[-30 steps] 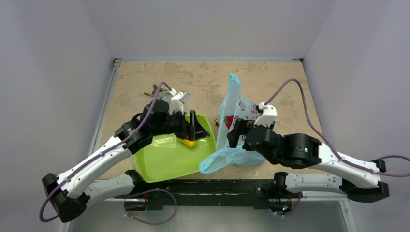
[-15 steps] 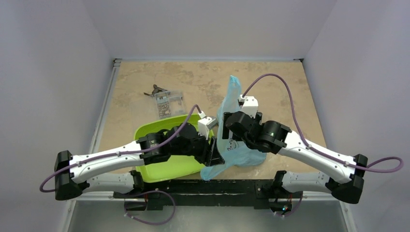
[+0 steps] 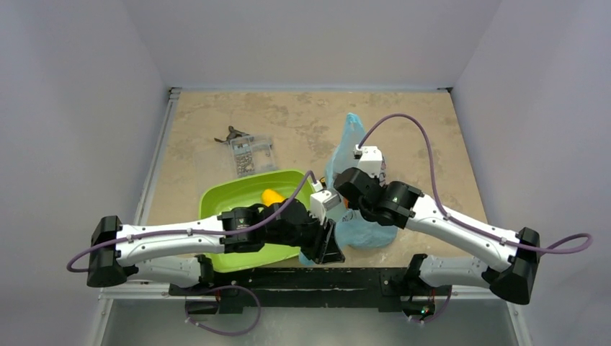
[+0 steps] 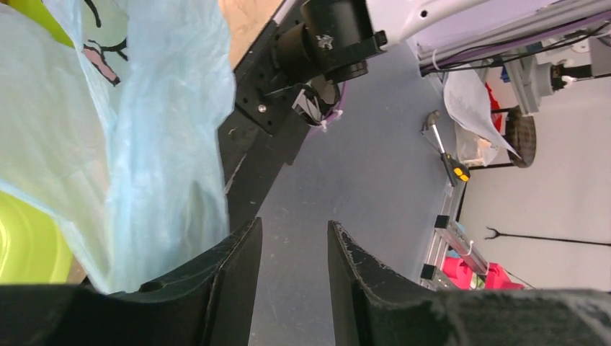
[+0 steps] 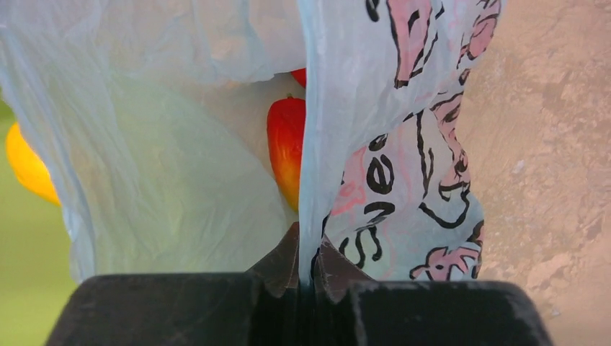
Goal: Take the fake fruits out of the plastic bag
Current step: Adjust the plastic bag at the center of the board, then take out the fake fruit from the plastic bag.
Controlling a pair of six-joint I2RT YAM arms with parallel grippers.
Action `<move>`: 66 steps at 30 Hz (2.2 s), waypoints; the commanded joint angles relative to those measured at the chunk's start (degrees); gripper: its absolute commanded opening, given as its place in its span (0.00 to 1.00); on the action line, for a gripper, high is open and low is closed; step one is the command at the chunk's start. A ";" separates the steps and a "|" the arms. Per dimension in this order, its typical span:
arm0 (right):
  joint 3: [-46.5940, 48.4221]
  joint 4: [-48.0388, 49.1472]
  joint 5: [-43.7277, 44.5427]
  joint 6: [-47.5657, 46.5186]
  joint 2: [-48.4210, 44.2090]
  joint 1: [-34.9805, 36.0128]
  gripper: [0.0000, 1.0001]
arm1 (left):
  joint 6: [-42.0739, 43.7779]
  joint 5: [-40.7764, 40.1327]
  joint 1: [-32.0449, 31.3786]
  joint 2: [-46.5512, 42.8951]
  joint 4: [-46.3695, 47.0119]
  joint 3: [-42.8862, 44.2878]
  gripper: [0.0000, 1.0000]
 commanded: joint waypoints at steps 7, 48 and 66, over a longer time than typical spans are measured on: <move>-11.62 17.37 -6.02 -11.90 -26.01 0.02 0.00 | 7.09 -7.42 -0.53 -13.31 -5.50 6.96 0.79; 9.65 -2.36 -7.70 -19.77 -16.00 -6.88 0.00 | -4.30 -0.84 3.61 13.27 20.94 -8.71 0.54; 6.26 0.55 -17.39 -17.15 -21.06 -6.87 0.00 | 7.24 -8.00 3.28 -2.17 18.15 -0.30 0.78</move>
